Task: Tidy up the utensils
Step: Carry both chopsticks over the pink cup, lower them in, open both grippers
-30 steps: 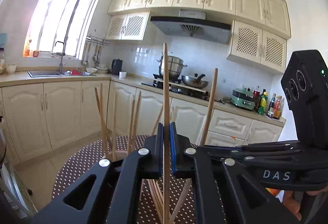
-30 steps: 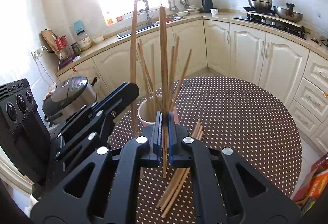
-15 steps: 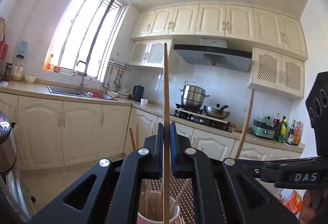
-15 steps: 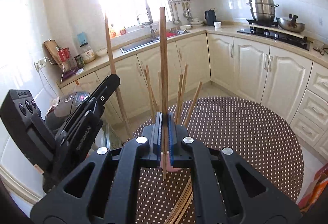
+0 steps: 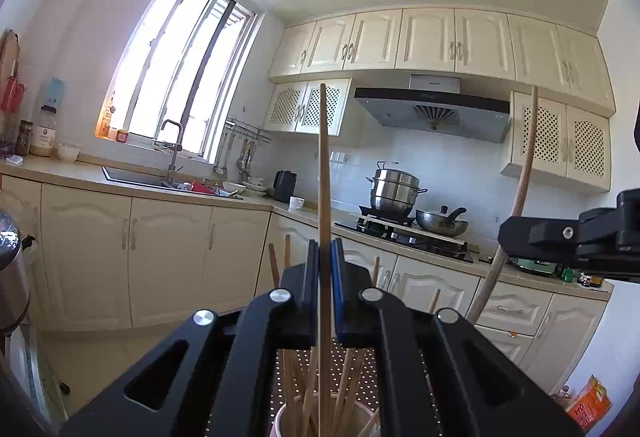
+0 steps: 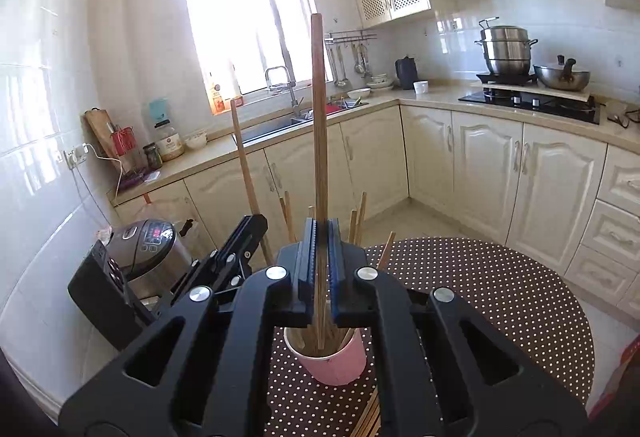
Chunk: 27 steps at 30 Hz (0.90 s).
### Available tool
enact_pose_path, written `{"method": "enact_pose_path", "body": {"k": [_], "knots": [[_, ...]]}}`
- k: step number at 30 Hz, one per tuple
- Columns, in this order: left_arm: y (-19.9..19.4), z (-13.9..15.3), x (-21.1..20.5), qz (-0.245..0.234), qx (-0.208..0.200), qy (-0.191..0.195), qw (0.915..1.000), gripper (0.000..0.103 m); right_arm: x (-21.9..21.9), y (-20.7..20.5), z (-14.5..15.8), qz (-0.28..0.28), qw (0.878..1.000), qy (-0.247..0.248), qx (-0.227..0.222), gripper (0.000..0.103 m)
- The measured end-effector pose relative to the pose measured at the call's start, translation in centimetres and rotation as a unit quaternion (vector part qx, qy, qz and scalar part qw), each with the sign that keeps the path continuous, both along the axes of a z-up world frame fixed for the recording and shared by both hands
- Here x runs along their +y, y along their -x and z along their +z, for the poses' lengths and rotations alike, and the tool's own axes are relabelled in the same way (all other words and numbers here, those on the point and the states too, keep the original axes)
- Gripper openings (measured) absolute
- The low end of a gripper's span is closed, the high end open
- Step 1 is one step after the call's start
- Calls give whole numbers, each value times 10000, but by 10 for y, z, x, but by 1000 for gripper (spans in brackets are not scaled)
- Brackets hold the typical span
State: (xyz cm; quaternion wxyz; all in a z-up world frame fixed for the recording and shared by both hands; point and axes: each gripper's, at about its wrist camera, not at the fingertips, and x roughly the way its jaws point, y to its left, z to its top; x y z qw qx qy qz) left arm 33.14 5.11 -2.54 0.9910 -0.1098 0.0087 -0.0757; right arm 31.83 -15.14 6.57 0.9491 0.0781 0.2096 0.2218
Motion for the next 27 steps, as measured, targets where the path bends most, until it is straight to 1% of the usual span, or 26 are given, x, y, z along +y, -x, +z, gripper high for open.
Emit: {"method": "enact_pose_path", "body": {"k": [4, 10, 14, 15, 16, 17, 18, 21, 23, 27], "knots": [[-1, -8, -4, -28, 60, -127, 9999, 6, 3, -9, -9, -7, 9999, 29, 138, 6], [-2, -17, -12, -246, 262, -345, 9988, 6, 9, -17, -25, 17, 9993, 137, 344, 6], [0, -18, -11, -255, 355, -345, 9984, 7, 11, -20, -34, 55, 9987, 126, 491, 6], [0, -18, -11, -248, 390, -354, 9983, 8, 13, -19, -36, 69, 9985, 129, 523, 6], [1, -18, -11, -220, 408, -389, 9982, 13, 13, -20, -37, 74, 9984, 135, 539, 6], [2, -19, -11, -181, 414, -427, 9981, 20, 14, -19, -39, 63, 9984, 146, 551, 6], [3, -19, -9, -141, 425, -466, 9979, 22, 15, -19, -40, 61, 9983, 154, 563, 6], [5, -18, -8, -152, 459, -507, 9975, 24, 16, -18, -42, 55, 9981, 188, 584, 6], [8, -18, -7, -130, 495, -526, 9973, 29, 16, -19, -42, 45, 9980, 189, 606, 6], [13, -17, -3, -73, 552, -555, 9969, 32, 18, -19, -46, 35, 9976, 202, 666, 6]]}}
